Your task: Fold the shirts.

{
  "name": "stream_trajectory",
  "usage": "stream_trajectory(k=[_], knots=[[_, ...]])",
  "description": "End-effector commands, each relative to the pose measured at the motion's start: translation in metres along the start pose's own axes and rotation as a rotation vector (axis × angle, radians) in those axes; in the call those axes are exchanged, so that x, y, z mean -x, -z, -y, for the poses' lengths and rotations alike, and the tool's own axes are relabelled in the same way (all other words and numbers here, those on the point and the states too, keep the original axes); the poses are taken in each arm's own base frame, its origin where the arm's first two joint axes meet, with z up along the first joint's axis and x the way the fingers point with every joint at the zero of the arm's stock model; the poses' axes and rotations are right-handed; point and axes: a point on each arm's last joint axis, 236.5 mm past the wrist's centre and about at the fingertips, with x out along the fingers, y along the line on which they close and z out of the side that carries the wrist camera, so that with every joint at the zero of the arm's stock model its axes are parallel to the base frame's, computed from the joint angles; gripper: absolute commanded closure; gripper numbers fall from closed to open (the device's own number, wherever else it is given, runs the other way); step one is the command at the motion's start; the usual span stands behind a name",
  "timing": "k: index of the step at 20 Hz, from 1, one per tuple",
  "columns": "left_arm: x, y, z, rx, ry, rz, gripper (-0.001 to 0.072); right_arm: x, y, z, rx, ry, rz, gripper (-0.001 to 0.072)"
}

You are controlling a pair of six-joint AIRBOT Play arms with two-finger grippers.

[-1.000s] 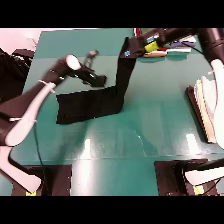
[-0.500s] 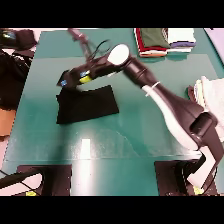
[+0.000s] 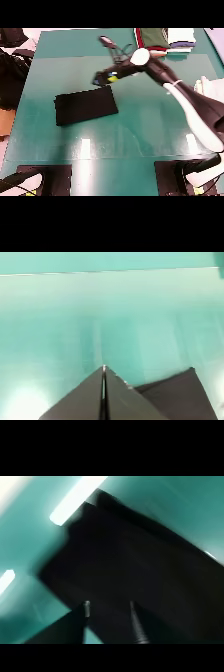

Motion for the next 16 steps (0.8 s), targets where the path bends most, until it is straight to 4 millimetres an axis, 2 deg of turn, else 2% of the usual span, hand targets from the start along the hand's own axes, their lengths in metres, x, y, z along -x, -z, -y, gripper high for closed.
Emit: stream_trajectory(k=[1,3,6,9,12,14,15,16], knots=[[-0.002,-0.003,0.028,-0.039,0.051,0.018,0.0682,0.027,0.072,0.1,-0.249,0.131,-0.15,0.0191],[-0.003,-0.002,0.041,-0.074,0.076,0.022,0.0682,0.017,0.096,0.119,-0.386,0.089,-0.179,0.0192],[-0.003,-0.002,0.048,-0.081,0.089,0.024,0.0682,-0.013,0.113,0.122,-0.471,0.032,-0.219,0.0192],[-0.003,-0.004,0.048,-0.08,0.089,0.03,0.0682,-0.056,0.11,0.099,-0.465,-0.053,-0.249,0.0192],[-0.003,-0.002,0.048,-0.081,0.089,0.024,0.0682,-0.097,0.094,0.069,-0.457,-0.146,-0.239,0.0192],[-0.003,-0.002,0.048,-0.08,0.09,0.021,0.0682,-0.118,0.08,0.058,-0.417,-0.156,-0.212,0.0208],[-0.003,-0.001,0.049,-0.079,0.09,0.02,0.0682,-0.125,0.07,0.056,-0.395,-0.152,-0.183,0.0318],[-0.003,-0.001,0.05,-0.076,0.097,0.019,0.0682,-0.128,0.058,0.054,-0.373,-0.144,-0.149,0.0465]])
